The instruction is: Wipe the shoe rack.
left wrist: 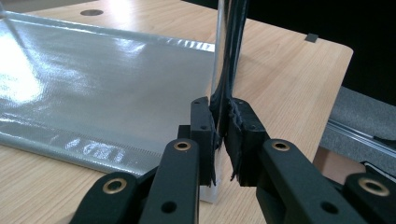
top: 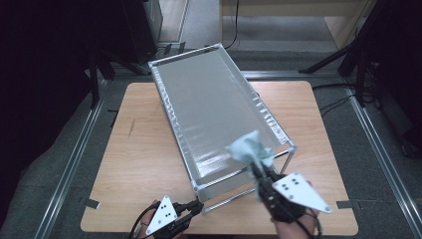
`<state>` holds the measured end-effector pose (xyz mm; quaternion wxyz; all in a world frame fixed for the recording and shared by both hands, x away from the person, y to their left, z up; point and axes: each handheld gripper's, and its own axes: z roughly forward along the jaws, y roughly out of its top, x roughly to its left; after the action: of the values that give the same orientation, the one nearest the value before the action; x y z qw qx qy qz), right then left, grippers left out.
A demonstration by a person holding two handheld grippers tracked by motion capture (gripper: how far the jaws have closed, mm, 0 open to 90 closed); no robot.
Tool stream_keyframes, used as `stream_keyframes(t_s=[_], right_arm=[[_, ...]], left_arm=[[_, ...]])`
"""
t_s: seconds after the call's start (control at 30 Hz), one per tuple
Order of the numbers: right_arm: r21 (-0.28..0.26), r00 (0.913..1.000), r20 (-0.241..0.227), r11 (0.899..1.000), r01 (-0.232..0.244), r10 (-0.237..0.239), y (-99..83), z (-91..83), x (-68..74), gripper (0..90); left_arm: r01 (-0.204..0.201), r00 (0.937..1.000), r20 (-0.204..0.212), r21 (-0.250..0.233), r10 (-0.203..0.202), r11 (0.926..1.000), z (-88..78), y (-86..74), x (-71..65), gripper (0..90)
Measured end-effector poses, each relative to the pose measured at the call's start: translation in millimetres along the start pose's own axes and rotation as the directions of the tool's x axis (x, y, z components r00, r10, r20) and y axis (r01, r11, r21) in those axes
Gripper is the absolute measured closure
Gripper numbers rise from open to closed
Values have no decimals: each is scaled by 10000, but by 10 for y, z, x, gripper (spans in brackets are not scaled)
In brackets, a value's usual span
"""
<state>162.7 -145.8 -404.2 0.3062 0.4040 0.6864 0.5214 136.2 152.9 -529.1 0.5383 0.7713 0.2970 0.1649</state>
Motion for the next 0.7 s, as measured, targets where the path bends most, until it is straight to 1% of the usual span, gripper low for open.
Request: stream_keyframes(t_s=[0.03,0.07,0.1,0.13,0.17,0.2,0.23,0.3,0.33,0.4,0.47,0.5,0.57,0.6,0.63,0.7], right_arm=[[-73,9991,331,9997,-250,253,-16,-25,-125,819],[-111,9962,679,9985,-532,538,-32,-51,-240,819],[-111,9962,679,9985,-532,538,-32,-51,-240,819],[-221,9846,1371,9941,-1062,1082,-73,-105,-455,822],[-220,9817,1433,9921,-1235,1254,-87,-118,-506,823],[-194,9794,1401,9893,-1443,1456,-103,-128,-547,826],[-165,9786,1245,9865,-1629,1637,-113,-131,-554,829],[-36,9844,1068,9902,-1399,1395,-114,-113,-472,831],[36,9882,870,9919,-1266,1259,-110,-94,-406,831],[159,9950,481,9960,-884,876,-101,-45,-245,831],[225,9984,53,9982,-560,559,-91,-7,-63,831],[277,9988,-251,9988,-403,410,-81,6,27,830],[339,9957,-910,9993,-126,157,-68,28,216,829],[347,9921,-1257,9994,5,38,-66,39,315,828],[358,9870,-1602,9992,167,-107,-65,49,412,828],[321,9731,-2252,9979,571,-485,-63,65,582,827]], left_arm=[[-25,10000,3,13,25,10000,-1,0,1,822],[-33,10000,3,17,33,10000,-1,0,1,822],[-33,10000,3,17,33,10000,-1,0,1,822],[-35,10000,-7,11,35,10000,0,1,-1,822],[-42,10000,-6,18,42,10000,0,1,-3,823],[-55,10000,-5,11,55,10000,2,1,-3,823],[-63,10000,-8,9,63,10000,5,3,-2,823],[-48,10000,-14,6,48,10000,17,7,-8,824],[-48,10000,-14,6,48,10000,17,7,-8,824],[-88,10000,-44,24,88,10000,31,15,-12,825],[-69,10000,-67,5,69,10000,33,16,-10,826],[-76,9999,-73,7,76,10000,34,16,-11,825],[-16,10000,-85,-38,16,10000,43,17,-18,826],[-33,9999,-98,-34,32,10000,46,18,-19,825],[-40,9999,-102,-41,39,10000,49,19,-19,826],[-56,10000,-80,-36,55,10000,48,19,-17,826]])
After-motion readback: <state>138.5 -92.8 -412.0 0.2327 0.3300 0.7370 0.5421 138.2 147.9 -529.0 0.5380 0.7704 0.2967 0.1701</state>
